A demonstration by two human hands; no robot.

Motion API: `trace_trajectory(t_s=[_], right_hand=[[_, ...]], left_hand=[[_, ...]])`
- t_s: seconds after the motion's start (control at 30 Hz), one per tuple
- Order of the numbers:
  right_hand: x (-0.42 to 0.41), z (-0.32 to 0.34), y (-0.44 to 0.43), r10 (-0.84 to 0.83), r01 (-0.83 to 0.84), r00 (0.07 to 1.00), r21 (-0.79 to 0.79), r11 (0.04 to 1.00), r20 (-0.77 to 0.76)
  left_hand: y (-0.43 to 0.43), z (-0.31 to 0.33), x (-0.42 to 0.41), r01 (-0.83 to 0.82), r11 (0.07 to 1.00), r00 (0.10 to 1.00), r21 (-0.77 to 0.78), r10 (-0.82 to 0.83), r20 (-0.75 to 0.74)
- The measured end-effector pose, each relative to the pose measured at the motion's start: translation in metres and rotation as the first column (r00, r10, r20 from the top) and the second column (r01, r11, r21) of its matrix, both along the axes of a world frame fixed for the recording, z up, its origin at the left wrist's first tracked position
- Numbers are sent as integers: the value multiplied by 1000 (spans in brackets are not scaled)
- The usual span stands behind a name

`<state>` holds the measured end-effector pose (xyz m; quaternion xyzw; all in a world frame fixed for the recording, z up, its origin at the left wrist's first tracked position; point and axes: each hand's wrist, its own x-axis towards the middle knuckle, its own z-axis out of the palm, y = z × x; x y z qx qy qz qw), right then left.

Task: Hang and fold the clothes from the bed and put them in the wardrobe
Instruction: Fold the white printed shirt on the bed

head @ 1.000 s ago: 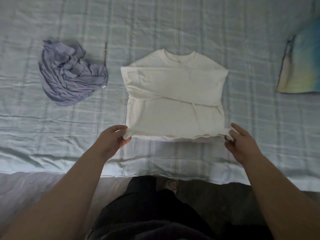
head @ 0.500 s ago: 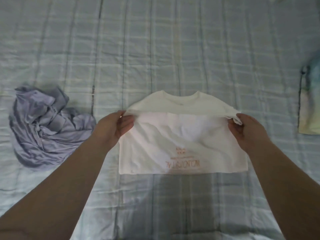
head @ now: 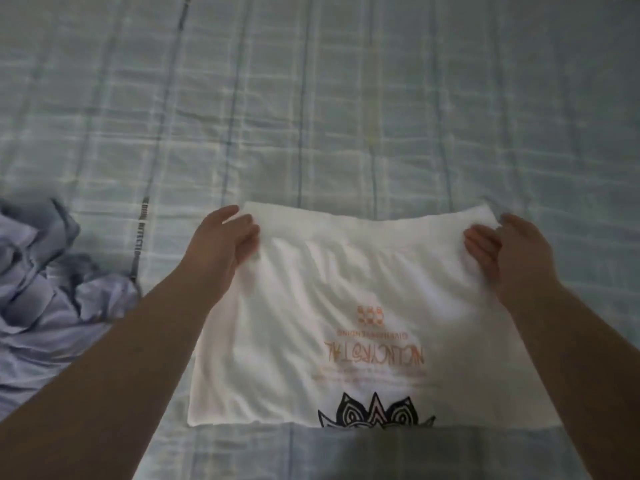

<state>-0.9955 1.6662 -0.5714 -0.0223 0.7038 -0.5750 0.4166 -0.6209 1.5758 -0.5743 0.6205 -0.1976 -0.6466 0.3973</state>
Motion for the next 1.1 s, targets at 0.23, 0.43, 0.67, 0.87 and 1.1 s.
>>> trace_trajectory(t_s=[0.23,0.43,0.67,0.87,1.1], right_hand=[[21,-14,39,433,-350,678,257,901,-594],[33,1,112,743,-442,57,651,618,-667],[13,-29,184,817,-312,-82,793,523,-571],[7,-47,191,811,-321,-59,780,537,-582],[4,-31,190,708,-406,226,596,693,-669]], left_hand=[[56,-13,-14,728,656,483,-201,-281,829],[119,-10,-14,902,402,-78,159,-210,975],[177,-36,19,854,390,-274,344,-224,935],[179,-49,22,843,398,-317,362,-175,932],[179,-22,2,836,465,-206,293,-229,951]])
